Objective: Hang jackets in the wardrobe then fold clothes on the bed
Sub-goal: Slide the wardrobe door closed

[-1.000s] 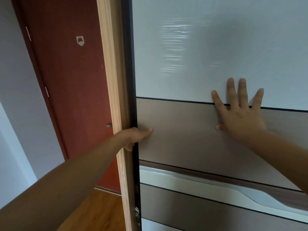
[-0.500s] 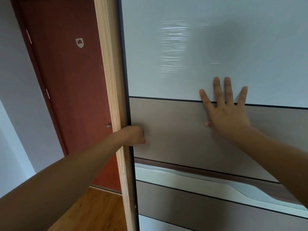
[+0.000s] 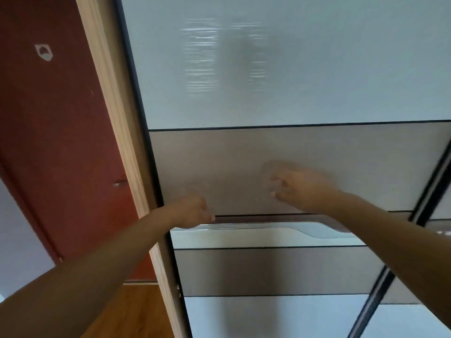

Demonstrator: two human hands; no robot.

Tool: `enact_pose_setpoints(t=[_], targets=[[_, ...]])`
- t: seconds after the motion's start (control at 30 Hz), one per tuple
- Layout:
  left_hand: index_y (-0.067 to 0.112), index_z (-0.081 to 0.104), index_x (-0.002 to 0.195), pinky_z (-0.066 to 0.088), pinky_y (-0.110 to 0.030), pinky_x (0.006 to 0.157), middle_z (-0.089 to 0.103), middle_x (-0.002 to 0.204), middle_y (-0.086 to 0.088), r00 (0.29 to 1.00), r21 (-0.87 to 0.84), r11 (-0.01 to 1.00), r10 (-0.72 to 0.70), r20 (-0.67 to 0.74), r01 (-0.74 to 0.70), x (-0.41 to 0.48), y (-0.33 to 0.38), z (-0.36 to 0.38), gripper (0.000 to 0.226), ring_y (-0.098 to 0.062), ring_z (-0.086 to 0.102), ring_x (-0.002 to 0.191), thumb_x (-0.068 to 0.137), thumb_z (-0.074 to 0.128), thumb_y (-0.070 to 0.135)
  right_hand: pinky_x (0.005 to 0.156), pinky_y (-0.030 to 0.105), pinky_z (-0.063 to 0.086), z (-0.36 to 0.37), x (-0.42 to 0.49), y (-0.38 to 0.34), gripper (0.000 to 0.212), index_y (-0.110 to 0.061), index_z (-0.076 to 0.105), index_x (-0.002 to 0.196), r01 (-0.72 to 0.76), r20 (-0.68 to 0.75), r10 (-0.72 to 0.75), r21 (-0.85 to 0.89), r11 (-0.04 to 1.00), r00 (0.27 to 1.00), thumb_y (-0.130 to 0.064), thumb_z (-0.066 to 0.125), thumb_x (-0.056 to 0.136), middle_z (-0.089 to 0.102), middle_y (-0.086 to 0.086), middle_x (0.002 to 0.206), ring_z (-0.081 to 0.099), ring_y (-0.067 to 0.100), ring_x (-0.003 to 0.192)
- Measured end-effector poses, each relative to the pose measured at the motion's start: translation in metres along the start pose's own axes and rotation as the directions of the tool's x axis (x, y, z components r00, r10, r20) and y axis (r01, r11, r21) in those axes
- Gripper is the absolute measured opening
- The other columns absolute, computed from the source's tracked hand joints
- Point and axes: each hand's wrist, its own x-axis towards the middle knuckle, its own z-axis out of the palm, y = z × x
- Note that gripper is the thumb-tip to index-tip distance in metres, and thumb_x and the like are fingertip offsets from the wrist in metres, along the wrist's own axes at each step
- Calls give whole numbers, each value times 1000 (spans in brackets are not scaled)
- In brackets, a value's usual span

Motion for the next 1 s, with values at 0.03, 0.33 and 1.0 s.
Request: enact_pose_setpoints(t=[0.03, 0.33, 1.0], targets=[[11, 67, 120, 51, -37, 94, 65, 118, -6, 999, 22, 999, 42, 11, -42, 2, 9, 6, 41, -22, 61, 103, 98, 58, 45, 95, 37, 50, 3, -15, 9, 41, -27, 59, 135, -43, 66, 44, -8, 999, 997, -48, 53, 101, 64, 0, 126, 60, 25, 114], [17, 49, 68, 30, -31, 60, 46, 68, 0, 973, 147, 963, 218, 75, -227, 25, 160, 46, 41, -20, 40, 62, 94, 58, 46, 101, 34, 44, 13, -160, 146, 48, -24, 57, 137, -351, 267, 327, 46, 935, 906, -53, 57, 98, 59, 0, 136, 56, 23, 122], [23, 60, 129, 48, -32, 90, 64, 128, -1, 888, 238, 856, 428, 168, -458, 102, 542, 192, 45, -20, 60, 114, 94, 60, 52, 104, 38, 43, 52, -368, 507, 57, -32, 52, 138, -689, 314, 642, 57, 722, 699, -67, 52, 93, 59, -5, 134, 52, 19, 126]])
